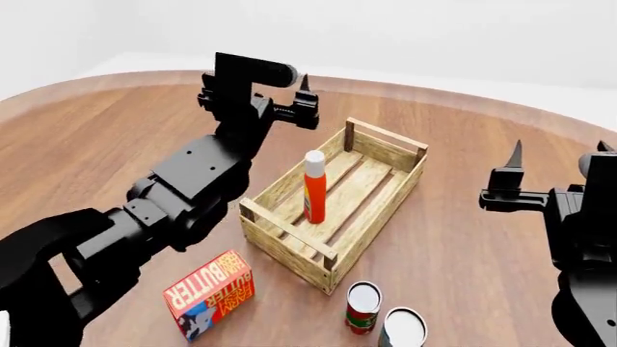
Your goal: Pick up the ketchup, and put it in the wooden tray.
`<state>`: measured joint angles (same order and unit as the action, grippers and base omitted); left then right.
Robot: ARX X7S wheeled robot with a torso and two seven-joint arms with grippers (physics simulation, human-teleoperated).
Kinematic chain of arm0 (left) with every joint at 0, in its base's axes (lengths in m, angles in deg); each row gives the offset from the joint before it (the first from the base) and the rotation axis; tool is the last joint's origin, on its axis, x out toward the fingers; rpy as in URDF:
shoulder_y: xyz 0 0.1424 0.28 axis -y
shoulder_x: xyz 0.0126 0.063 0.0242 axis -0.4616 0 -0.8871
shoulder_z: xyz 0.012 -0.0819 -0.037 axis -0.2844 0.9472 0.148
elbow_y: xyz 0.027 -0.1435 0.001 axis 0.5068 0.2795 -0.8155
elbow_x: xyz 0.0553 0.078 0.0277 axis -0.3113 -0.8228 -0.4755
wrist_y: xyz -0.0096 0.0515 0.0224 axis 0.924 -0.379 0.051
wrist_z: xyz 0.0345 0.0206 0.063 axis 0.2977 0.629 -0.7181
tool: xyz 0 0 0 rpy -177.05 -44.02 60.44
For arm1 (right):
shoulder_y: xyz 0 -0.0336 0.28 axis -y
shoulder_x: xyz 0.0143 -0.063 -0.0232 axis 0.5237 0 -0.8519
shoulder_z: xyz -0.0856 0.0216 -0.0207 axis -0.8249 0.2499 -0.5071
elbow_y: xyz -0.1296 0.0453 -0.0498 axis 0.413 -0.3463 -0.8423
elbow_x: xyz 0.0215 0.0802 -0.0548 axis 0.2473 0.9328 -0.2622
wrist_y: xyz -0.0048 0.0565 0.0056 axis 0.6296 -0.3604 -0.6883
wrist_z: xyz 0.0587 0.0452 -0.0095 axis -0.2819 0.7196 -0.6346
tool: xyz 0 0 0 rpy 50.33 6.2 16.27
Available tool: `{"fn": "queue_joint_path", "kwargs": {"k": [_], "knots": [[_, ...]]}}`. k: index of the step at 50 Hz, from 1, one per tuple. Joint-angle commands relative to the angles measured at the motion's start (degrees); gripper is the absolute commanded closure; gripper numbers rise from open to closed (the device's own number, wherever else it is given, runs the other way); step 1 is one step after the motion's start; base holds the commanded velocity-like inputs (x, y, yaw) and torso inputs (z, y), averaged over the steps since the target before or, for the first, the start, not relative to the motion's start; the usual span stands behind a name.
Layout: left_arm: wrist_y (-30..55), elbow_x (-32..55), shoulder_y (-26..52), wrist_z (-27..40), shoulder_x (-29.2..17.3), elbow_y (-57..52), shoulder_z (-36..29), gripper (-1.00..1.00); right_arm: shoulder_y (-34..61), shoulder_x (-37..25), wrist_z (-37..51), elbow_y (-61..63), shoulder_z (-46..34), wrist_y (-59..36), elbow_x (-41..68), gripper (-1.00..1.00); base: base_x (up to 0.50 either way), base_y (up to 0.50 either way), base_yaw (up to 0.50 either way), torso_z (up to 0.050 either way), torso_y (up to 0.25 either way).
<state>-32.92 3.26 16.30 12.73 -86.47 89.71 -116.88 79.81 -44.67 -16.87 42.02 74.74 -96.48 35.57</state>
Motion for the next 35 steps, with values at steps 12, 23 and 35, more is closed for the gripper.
{"fn": "queue_joint_path", "kwargs": {"k": [12,23,35], "knots": [[-11.9,-7.1,-12.0,26.4,-31.6,-39.1,-0.5,-1.0,-5.7,-0.3,1.6,6.8,-4.4,4.0,-3.9,-1.0,0.0,0.0,0.0,0.0,0.0],[-17.4,-8.7,-18.3,34.1,-37.7,-44.9,0.1,-1.0,-9.6,1.6,3.7,8.1,-7.5,8.3,-6.7,-1.0,0.0,0.0,0.0,0.0,0.0],[-18.2,-8.8,-19.9,35.0,-37.4,-43.7,0.4,-1.0,-14.1,2.9,4.8,8.4,-7.0,13.0,-7.5,-1.0,0.0,0.0,0.0,0.0,0.0]]}}
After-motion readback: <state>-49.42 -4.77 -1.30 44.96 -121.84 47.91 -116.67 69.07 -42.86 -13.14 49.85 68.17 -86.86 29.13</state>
